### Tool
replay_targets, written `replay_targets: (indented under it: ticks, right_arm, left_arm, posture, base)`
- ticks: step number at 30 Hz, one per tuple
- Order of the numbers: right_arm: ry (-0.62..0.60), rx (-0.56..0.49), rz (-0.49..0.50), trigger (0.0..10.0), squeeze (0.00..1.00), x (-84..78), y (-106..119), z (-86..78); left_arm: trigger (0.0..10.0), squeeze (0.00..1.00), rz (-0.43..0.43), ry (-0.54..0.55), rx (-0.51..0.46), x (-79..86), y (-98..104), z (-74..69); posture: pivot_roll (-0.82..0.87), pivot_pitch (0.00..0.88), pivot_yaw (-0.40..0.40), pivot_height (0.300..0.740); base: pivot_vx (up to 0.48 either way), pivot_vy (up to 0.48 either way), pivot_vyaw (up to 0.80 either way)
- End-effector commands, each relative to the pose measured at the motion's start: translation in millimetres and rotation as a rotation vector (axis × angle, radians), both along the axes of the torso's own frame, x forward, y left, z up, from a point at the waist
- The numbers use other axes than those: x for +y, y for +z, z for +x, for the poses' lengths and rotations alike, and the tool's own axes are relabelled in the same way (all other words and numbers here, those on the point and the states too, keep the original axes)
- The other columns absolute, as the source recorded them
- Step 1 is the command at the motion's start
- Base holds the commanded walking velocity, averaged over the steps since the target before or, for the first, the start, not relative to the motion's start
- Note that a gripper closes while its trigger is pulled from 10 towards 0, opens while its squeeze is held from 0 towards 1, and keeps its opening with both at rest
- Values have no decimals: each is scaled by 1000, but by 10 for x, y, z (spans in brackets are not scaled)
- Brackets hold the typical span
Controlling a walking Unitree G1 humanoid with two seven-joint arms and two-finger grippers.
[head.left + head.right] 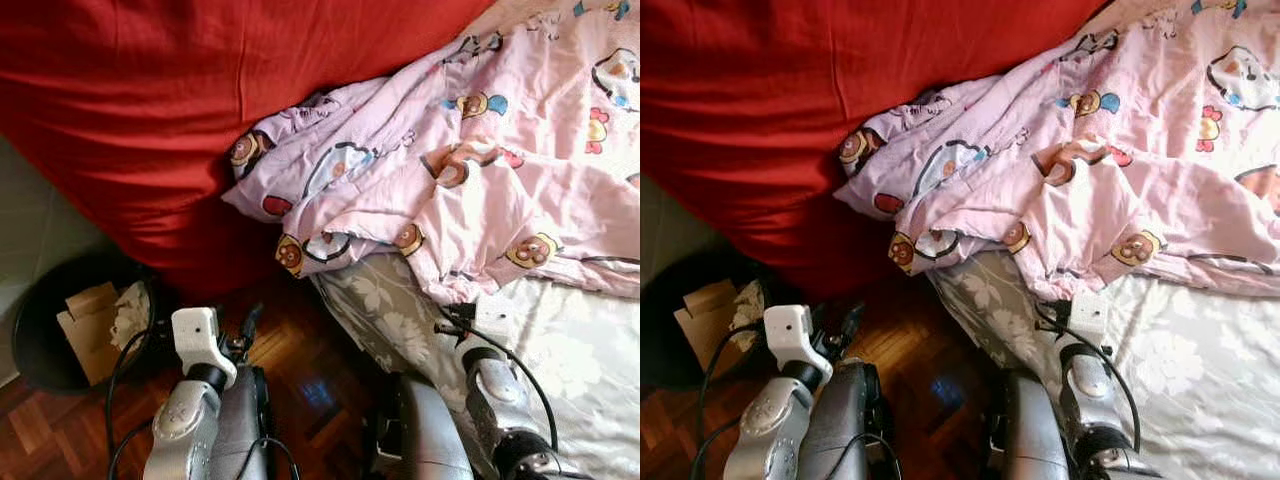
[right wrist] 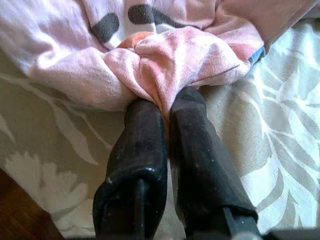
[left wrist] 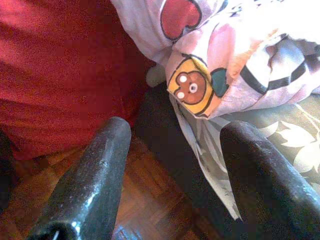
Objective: Clean up the room
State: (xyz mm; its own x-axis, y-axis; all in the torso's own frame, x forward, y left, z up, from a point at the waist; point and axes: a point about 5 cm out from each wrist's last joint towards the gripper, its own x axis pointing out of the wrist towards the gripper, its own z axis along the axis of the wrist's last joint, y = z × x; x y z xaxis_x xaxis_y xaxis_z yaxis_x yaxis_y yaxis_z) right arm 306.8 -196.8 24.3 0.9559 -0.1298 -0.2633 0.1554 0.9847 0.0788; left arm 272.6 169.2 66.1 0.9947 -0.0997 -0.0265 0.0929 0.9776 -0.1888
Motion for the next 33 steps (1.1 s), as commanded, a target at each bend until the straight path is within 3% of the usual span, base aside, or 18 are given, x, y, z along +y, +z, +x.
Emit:
replay_targets:
  ticks: [1,7,8,14,17,23,33]
  right_arm:
    - [-30,16,20,0,0,-41,-85,-97]
    - [-43,-30,31,0,0,-50,-77,-147]
    - [-28,-46,30,10000,0,-26,-81,-180]
    - [40,-94,24,10000,0,20,-75,-281]
    - [46,-108,69,10000,0,36,-85,-316]
    - [33,-144,97,10000,0,65,-34,-277]
    - [-14,-134,113,10000,0,141,-37,-249]
  left_arm:
    - [10000,0,-7,17,47,35,-134,-64]
    - [10000,0,-2,20,52,70,-166,-28]
    - [10000,0,2,23,53,91,-185,-24]
    - [10000,0,10,36,71,139,-260,-28]
    - [10000,0,26,47,112,173,-362,-39]
    - [10000,0,33,64,164,238,-474,-52]
    - [10000,0,62,95,331,330,-825,-234]
  posture:
    - [52,237,-29,623]
    - [40,186,-30,623]
    - [35,161,-32,623]
    - [24,117,-33,623]
    - [16,89,-30,623]
    - [7,61,-19,623]
    - [7,26,-8,688]
  base:
    - [0,0,0]
    - [0,0,0]
    - [0,0,0]
    - [0,0,0]
    - [0,0,0]
    - [0,0,0]
    - [0,0,0]
